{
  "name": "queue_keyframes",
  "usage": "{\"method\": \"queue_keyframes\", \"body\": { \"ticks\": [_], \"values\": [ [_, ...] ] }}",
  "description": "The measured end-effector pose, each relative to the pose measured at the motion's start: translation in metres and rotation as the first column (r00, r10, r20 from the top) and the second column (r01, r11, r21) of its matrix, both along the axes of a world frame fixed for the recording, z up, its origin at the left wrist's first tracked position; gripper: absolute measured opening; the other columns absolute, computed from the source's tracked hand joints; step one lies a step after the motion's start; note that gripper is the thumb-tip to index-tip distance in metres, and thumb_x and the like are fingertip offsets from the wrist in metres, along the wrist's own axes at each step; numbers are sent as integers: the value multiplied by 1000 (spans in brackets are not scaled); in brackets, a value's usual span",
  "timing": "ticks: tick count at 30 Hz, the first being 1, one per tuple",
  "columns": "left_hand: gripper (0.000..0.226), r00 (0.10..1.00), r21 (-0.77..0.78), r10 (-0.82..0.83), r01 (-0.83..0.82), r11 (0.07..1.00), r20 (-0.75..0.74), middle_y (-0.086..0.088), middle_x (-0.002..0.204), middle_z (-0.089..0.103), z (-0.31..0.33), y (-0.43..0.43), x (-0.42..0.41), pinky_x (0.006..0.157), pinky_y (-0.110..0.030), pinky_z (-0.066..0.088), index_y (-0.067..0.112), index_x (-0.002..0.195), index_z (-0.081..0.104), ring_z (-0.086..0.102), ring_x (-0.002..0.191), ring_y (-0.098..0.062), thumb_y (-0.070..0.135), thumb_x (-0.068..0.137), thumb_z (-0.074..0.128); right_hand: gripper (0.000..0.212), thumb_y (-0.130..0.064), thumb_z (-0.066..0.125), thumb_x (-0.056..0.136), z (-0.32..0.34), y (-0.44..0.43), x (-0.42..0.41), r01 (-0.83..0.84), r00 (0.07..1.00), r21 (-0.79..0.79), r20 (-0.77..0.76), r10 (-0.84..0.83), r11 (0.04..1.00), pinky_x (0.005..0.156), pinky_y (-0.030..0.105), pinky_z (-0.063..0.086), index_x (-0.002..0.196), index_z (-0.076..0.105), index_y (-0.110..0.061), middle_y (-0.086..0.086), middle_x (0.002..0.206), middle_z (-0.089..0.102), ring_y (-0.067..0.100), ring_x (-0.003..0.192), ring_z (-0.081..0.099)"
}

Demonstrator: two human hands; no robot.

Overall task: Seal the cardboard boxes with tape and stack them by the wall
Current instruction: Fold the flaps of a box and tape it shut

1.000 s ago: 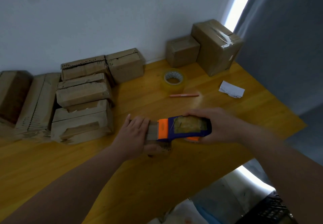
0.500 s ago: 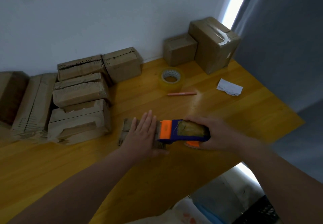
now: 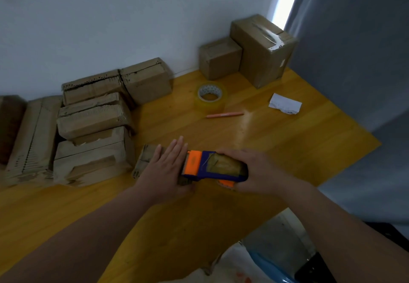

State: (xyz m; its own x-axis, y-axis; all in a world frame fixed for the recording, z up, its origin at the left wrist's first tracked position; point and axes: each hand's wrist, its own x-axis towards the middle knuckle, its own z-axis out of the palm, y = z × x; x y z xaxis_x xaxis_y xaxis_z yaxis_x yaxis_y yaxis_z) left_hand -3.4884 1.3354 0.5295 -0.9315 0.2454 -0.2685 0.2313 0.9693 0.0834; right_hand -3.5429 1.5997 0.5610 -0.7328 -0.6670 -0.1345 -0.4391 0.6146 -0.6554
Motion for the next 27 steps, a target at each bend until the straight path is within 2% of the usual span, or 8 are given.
{"method": "queue_keyframes", "body": {
  "ticks": [5,9,13,16,18,22,25,27],
  "values": [
    [109,1000,-4,-9,9,1000,-14,-1,149,-35,0,-2,1,113,-39,-21,18,141,-28,-28,141,-17,88,67,9,88,-33,81,72,6,8,-7,-40,999,27,17,40,999,84,30,55,139,29,-56,-6,125,52,9,107,54],
    [110,1000,-57,-19,19,998,-4,-4,147,-39,2,-1,1,114,-41,-19,16,138,-34,-30,139,-17,89,59,-12,86,-39,83,70,9,35,-11,-40,999,21,7,40,999,84,32,56,138,34,-54,-10,125,55,6,107,57],
    [108,1000,-62,-7,7,998,-2,-4,147,-39,3,1,0,114,-42,-18,16,137,-35,-29,140,-17,87,63,0,89,-41,82,70,4,48,-11,-73,997,107,2,73,992,82,30,55,135,25,-65,-9,120,54,4,102,56],
    [107,1000,-84,-13,13,996,7,-4,147,-41,3,1,0,114,-42,-19,16,136,-37,-31,139,-17,84,63,-2,90,-41,82,71,1,46,-12,-74,997,119,21,72,990,83,28,55,139,26,-59,-8,122,53,5,103,56],
    [112,1000,-64,-18,19,998,9,-3,147,-40,2,1,1,114,-42,-19,16,137,-36,-31,140,-17,90,60,-5,85,-45,81,73,-2,43,-11,-71,997,122,31,68,990,84,28,54,140,30,-54,-7,122,53,6,104,55],
    [112,1000,-45,-15,15,999,11,-4,148,-40,1,-2,1,115,-42,-18,15,135,-39,-30,140,-18,90,55,-16,81,-52,74,75,-7,21,-11,-83,996,154,35,78,985,85,34,54,142,27,-54,-5,114,51,10,99,54],
    [111,1000,-54,-19,20,998,8,-3,148,-40,-1,-2,0,115,-42,-18,16,137,-38,-31,140,-17,90,57,-14,81,-52,75,75,2,22,-14,-87,996,186,29,83,979,86,34,53,141,30,-54,-4,115,51,11,101,54],
    [112,1000,-41,-22,21,999,-5,-2,148,-40,-2,-1,0,114,-41,-20,16,139,-35,-29,141,-17,92,61,-6,78,-48,79,74,14,32,-13,-82,996,123,50,76,989,85,29,54,138,35,-54,-5,117,55,8,101,57]
  ]
}}
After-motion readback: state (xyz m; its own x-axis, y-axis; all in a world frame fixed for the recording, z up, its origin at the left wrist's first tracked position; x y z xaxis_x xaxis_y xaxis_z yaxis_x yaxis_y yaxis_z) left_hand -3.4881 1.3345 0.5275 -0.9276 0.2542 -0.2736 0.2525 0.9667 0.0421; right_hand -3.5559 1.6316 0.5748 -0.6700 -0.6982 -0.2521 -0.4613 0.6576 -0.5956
